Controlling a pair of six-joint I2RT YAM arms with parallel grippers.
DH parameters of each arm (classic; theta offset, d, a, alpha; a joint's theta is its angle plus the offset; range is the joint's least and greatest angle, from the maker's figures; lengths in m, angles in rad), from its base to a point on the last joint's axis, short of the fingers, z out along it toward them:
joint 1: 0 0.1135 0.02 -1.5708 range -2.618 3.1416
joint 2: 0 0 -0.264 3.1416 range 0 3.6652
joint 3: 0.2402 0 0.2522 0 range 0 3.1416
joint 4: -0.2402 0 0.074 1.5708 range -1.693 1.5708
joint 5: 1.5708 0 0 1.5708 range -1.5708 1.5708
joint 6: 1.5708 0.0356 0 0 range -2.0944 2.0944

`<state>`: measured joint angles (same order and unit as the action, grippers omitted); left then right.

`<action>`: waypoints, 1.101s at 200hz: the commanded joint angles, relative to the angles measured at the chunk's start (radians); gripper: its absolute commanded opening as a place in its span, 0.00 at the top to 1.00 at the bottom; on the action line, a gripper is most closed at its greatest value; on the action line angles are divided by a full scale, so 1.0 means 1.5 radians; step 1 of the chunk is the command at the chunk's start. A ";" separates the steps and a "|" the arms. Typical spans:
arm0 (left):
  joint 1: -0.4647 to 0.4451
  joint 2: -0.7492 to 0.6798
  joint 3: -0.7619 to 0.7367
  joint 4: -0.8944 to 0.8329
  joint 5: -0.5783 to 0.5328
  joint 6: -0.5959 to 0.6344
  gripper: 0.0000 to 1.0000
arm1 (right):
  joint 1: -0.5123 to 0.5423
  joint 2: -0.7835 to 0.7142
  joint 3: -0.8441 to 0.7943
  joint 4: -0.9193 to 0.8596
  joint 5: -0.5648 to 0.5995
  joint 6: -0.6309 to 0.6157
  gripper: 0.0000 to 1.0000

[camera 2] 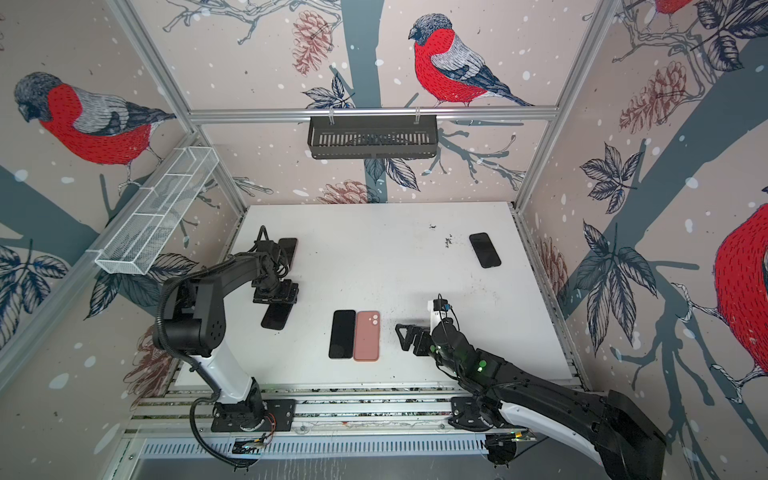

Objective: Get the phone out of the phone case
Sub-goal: 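Close the left gripper on the black phone nearest the robot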

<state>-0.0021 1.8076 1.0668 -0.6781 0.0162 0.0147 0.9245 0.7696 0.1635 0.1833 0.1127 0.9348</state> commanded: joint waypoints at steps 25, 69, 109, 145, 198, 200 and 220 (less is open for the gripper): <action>0.001 0.031 -0.019 0.019 -0.032 -0.013 0.26 | -0.004 -0.001 0.000 0.009 -0.003 -0.012 0.01; 0.001 0.024 -0.018 0.017 -0.010 -0.015 0.36 | -0.008 -0.009 0.001 0.002 -0.005 -0.013 0.00; 0.001 -0.005 -0.020 0.019 0.019 -0.020 0.42 | -0.011 -0.031 -0.004 -0.008 -0.006 -0.014 0.00; 0.003 -0.060 -0.019 0.018 0.058 -0.023 0.46 | -0.011 -0.054 -0.002 -0.023 -0.007 -0.015 0.00; 0.011 -0.138 -0.037 0.030 0.126 -0.032 0.50 | -0.013 -0.075 0.008 -0.043 -0.009 -0.025 0.00; 0.011 -0.140 -0.038 0.030 0.130 -0.032 0.51 | -0.012 -0.076 0.009 -0.044 -0.010 -0.025 0.01; 0.012 -0.160 -0.038 0.030 0.155 -0.038 0.51 | -0.013 -0.083 0.010 -0.041 -0.014 -0.028 0.01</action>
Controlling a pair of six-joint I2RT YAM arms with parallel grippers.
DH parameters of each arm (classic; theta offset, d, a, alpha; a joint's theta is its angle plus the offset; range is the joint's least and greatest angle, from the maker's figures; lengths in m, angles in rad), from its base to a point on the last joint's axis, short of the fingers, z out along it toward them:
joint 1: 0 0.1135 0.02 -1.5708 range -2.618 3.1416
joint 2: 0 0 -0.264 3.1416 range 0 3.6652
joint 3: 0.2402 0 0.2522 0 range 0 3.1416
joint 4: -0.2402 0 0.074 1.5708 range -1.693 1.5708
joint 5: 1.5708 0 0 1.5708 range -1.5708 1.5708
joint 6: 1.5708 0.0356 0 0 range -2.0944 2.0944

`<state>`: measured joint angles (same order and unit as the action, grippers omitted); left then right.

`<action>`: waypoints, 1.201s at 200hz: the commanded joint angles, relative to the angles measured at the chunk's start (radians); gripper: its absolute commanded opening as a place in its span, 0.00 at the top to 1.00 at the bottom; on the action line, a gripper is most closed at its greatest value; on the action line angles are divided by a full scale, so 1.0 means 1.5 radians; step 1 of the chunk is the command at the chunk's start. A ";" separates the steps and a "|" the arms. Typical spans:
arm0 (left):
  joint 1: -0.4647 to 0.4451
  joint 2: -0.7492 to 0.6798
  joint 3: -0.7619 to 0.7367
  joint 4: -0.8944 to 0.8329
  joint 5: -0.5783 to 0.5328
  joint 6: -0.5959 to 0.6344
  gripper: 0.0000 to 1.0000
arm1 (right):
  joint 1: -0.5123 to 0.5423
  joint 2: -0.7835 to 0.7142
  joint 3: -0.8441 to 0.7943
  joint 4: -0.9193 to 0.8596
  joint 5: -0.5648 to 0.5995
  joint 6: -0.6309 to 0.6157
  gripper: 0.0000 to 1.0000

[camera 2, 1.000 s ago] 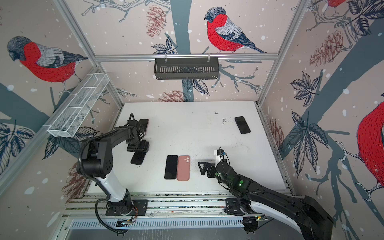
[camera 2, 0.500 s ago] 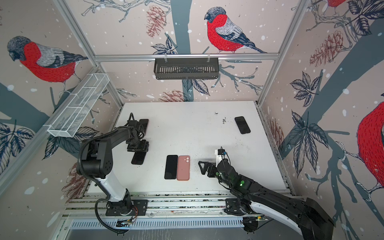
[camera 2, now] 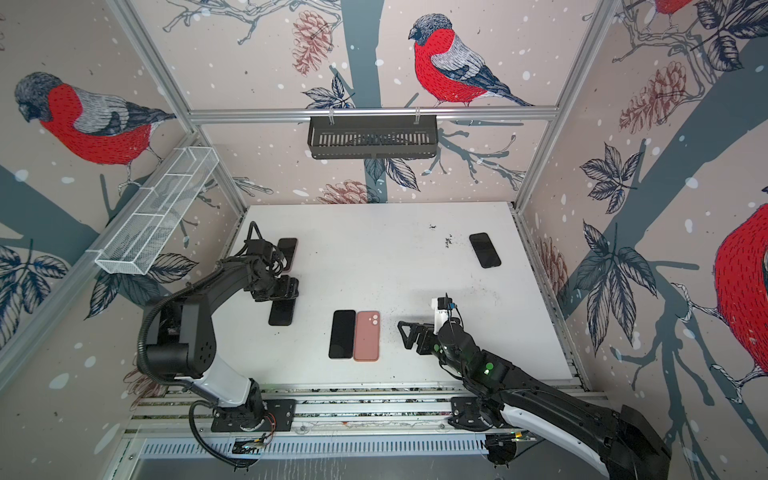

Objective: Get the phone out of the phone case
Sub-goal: 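Lift the black phone with the left gripper while the right gripper reaches toward it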

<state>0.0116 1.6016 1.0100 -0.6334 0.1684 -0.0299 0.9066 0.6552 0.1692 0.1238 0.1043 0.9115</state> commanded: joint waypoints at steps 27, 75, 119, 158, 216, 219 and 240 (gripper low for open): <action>0.003 -0.042 -0.002 0.000 0.070 -0.015 0.52 | -0.001 -0.007 0.015 -0.001 -0.013 -0.017 0.00; 0.003 -0.077 -0.019 0.039 0.181 -0.053 0.54 | 0.002 0.004 0.016 0.052 -0.058 -0.042 0.01; -0.015 -0.144 -0.067 0.150 0.307 -0.163 0.58 | 0.033 0.054 0.041 0.166 -0.112 -0.103 0.00; -0.093 -0.206 -0.095 0.219 0.298 -0.248 0.60 | 0.063 0.152 0.122 0.188 -0.156 -0.164 0.00; -0.245 -0.271 -0.124 0.284 0.176 -0.331 0.64 | 0.096 0.313 0.224 0.201 -0.185 -0.226 0.06; -0.255 -0.272 -0.125 0.283 0.166 -0.333 0.64 | 0.096 0.320 0.230 0.199 -0.186 -0.229 0.07; -0.311 -0.284 -0.126 0.291 0.104 -0.347 0.66 | 0.099 0.361 0.265 0.181 -0.179 -0.243 0.12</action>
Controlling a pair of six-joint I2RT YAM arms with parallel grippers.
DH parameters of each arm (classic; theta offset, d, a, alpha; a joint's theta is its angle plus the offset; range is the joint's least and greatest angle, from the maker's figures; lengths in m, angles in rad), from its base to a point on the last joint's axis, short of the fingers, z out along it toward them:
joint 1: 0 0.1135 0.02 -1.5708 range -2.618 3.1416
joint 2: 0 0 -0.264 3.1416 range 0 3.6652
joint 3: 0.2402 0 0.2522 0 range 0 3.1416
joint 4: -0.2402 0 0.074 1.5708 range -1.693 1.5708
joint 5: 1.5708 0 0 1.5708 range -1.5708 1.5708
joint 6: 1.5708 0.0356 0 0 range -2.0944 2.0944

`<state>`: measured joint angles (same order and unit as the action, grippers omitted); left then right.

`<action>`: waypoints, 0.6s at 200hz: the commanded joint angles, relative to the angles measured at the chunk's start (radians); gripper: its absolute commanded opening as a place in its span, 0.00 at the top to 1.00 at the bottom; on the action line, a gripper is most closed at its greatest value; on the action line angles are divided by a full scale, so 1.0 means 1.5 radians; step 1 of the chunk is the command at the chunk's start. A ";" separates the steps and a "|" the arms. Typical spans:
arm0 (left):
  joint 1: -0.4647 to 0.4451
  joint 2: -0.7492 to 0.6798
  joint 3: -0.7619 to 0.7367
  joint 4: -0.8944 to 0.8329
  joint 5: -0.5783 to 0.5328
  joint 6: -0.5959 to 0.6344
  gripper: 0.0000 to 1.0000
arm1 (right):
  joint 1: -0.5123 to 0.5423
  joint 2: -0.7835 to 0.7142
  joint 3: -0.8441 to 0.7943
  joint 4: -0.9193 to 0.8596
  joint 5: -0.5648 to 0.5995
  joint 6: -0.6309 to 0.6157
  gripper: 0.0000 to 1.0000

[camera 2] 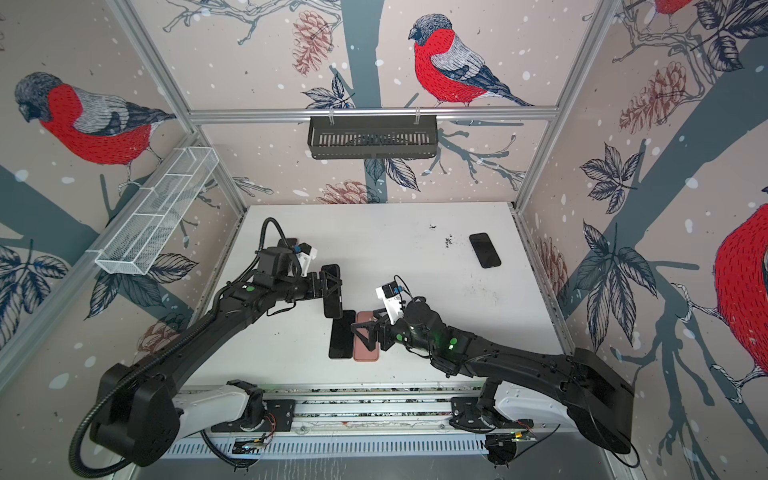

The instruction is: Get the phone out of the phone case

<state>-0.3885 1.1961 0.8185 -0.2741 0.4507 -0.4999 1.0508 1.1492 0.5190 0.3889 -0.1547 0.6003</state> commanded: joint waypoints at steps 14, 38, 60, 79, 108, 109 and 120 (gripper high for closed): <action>-0.079 -0.018 0.003 0.053 -0.123 -0.038 0.66 | 0.003 0.051 0.048 -0.003 -0.002 -0.043 0.14; -0.131 -0.019 0.004 0.057 -0.167 -0.048 0.67 | 0.001 0.091 0.069 -0.014 -0.002 -0.048 0.21; -0.161 -0.024 0.000 0.075 -0.193 -0.058 0.67 | 0.000 0.117 0.074 -0.004 -0.008 -0.043 0.30; -0.175 -0.024 -0.003 0.086 -0.201 -0.065 0.67 | -0.001 0.130 0.075 0.001 -0.007 -0.040 0.35; -0.192 -0.026 -0.014 0.102 -0.203 -0.073 0.68 | -0.005 0.134 0.070 0.007 0.000 -0.036 0.46; -0.192 -0.027 -0.014 0.103 -0.203 -0.073 0.68 | -0.004 0.135 0.070 0.007 0.000 -0.036 0.46; -0.197 -0.030 -0.022 0.112 -0.205 -0.078 0.68 | -0.008 0.136 0.068 0.010 0.003 -0.034 0.51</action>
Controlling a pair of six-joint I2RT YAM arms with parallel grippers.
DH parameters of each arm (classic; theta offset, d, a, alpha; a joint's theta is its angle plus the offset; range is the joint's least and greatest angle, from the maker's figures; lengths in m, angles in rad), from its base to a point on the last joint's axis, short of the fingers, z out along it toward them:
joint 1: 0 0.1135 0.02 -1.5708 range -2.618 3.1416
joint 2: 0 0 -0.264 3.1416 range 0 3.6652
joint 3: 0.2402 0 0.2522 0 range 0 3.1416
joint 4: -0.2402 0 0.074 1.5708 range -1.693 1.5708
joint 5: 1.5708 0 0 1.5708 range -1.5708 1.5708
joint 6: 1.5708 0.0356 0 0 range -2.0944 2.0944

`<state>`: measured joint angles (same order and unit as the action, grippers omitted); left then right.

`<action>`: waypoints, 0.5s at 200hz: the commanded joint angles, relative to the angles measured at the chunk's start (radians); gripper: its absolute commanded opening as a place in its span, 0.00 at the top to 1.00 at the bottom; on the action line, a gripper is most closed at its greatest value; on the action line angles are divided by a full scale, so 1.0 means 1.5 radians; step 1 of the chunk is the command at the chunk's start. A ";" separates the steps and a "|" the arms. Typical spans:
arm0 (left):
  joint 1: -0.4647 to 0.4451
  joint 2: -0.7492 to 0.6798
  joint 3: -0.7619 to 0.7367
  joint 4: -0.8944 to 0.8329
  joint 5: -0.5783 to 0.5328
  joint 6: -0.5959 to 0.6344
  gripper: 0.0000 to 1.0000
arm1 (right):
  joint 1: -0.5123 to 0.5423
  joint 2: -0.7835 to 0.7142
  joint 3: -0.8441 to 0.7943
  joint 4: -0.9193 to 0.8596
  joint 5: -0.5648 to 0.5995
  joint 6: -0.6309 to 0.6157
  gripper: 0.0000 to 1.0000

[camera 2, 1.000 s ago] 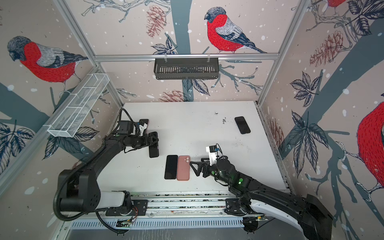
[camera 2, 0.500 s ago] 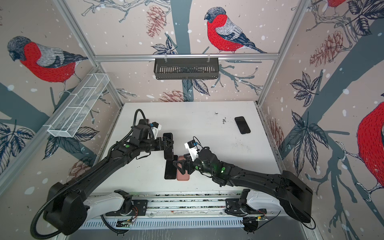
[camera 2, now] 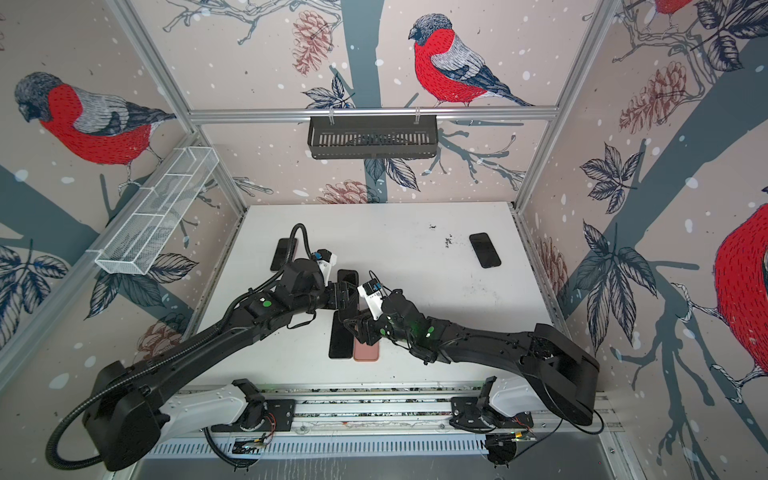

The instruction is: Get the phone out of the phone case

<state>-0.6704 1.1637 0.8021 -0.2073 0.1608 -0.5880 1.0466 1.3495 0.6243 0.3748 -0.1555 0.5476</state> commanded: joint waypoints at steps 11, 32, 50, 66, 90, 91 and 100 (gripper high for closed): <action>-0.017 -0.014 -0.020 0.079 -0.014 -0.027 0.68 | -0.010 0.007 -0.002 0.019 0.002 0.002 0.55; -0.035 -0.027 -0.034 0.100 -0.023 -0.039 0.68 | -0.015 0.012 -0.002 0.021 -0.008 0.007 0.67; -0.048 -0.038 -0.043 0.114 -0.032 -0.048 0.68 | -0.017 0.016 0.000 0.019 -0.009 0.010 0.79; -0.066 -0.042 -0.050 0.133 -0.038 -0.055 0.68 | -0.019 0.019 -0.001 0.020 -0.014 0.011 0.83; -0.090 -0.038 -0.052 0.142 -0.053 -0.060 0.67 | -0.019 0.014 0.000 0.012 -0.013 0.008 0.95; -0.090 -0.038 -0.053 0.143 -0.053 -0.060 0.67 | -0.019 0.015 -0.001 0.012 -0.013 0.009 0.95; -0.096 -0.044 -0.058 0.154 -0.052 -0.061 0.62 | -0.020 0.005 -0.005 0.010 -0.011 0.006 0.97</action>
<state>-0.7895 1.1088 0.7227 -0.1097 0.0700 -0.6540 1.0157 1.3746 0.6205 0.3672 -0.1696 0.5743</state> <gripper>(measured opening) 0.767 0.084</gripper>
